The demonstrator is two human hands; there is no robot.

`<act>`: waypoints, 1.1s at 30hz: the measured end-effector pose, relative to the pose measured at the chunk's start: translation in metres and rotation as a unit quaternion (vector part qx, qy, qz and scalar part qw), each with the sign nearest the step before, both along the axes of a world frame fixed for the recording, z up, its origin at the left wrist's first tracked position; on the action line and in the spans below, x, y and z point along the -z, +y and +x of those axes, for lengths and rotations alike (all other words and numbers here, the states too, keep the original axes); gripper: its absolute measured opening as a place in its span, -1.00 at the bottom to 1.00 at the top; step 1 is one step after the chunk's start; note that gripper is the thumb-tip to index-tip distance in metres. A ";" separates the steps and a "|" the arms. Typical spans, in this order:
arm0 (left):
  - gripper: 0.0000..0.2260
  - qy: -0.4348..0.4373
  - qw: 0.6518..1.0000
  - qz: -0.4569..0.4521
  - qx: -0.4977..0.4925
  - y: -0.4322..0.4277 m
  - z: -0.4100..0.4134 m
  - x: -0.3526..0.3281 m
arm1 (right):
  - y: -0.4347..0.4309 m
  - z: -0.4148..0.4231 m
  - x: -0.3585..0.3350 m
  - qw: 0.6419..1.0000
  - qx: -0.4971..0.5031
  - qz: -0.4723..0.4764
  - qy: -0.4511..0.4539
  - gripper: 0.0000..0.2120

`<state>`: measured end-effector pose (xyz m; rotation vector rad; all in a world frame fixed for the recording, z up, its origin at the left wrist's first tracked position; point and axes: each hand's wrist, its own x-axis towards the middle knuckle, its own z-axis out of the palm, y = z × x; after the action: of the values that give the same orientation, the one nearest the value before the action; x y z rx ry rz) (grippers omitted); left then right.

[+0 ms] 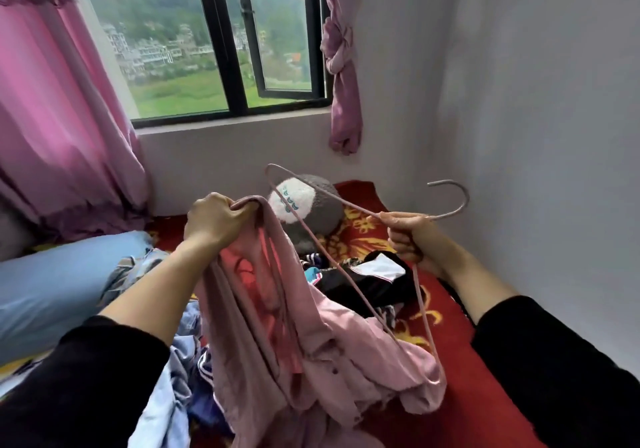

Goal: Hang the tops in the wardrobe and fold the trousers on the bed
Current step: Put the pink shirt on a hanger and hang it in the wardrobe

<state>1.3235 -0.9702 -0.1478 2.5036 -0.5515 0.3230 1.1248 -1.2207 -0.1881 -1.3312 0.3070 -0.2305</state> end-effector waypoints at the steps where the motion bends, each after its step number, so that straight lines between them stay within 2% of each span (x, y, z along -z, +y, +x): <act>1: -0.52 -0.002 1.000 -0.003 -0.004 0.000 0.000 0.001 | 0.000 -0.004 0.005 0.999 -0.021 0.021 0.010 -0.73; 3: -0.53 -0.009 1.000 -0.012 -0.015 0.001 0.000 0.003 | 0.002 -0.011 0.017 0.997 -0.060 0.032 0.041 -0.66; 7: -0.54 -0.008 0.999 -0.034 -0.022 0.006 0.002 0.005 | 0.007 -0.013 0.033 0.992 -0.099 0.056 0.059 -0.79; 10: -0.50 -0.013 0.999 -0.047 -0.015 0.011 0.003 0.004 | 0.008 -0.010 0.040 0.989 -0.103 0.062 0.081 -0.77; 15: -0.42 -0.037 0.998 -0.059 -0.002 0.021 -0.004 0.002 | 0.025 -0.001 0.047 0.971 -0.134 -0.070 0.185 -0.79; 17: -0.41 -0.038 0.997 -0.062 0.004 0.018 -0.011 0.000 | 0.042 0.009 0.042 0.971 -0.113 -0.109 0.181 -0.83; 20: -0.42 -0.041 0.998 -0.053 -0.002 0.010 -0.021 0.001 | 0.071 0.033 0.040 0.977 -0.020 -0.153 0.145 -0.88; 24: -0.52 -0.059 0.995 -0.052 0.056 0.012 -0.022 0.013 | 0.097 0.059 0.047 0.961 0.102 -0.235 0.107 -0.79; 26: -0.63 -0.004 0.984 -0.036 0.177 0.018 -0.026 0.018 | 0.100 0.067 0.047 0.963 0.141 -0.215 0.086 -0.74; 27: -0.67 0.055 0.968 0.001 0.243 0.022 -0.031 0.018 | 0.100 0.069 0.046 0.962 0.156 -0.208 0.079 -0.71; 29: -0.63 0.200 0.916 0.111 0.330 0.030 -0.041 0.016 | 0.099 0.070 0.043 0.962 0.160 -0.211 0.063 -0.65; 31: -0.58 0.296 0.880 0.180 0.326 0.038 -0.043 0.016 | 0.101 0.066 0.036 0.963 0.135 -0.227 0.049 -0.73; 32: -0.58 0.295 0.886 0.185 0.306 0.039 -0.041 0.017 | 0.102 0.064 0.034 0.963 0.118 -0.237 0.041 -0.75; 33: -0.58 0.244 0.913 0.169 0.281 0.039 -0.037 0.019 | 0.103 0.062 0.032 0.963 0.100 -0.249 0.036 -0.73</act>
<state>1.2860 -0.9313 -0.1667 2.4559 -1.1376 -0.6504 1.1869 -1.1179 -0.2197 -1.8094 0.4664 -0.4511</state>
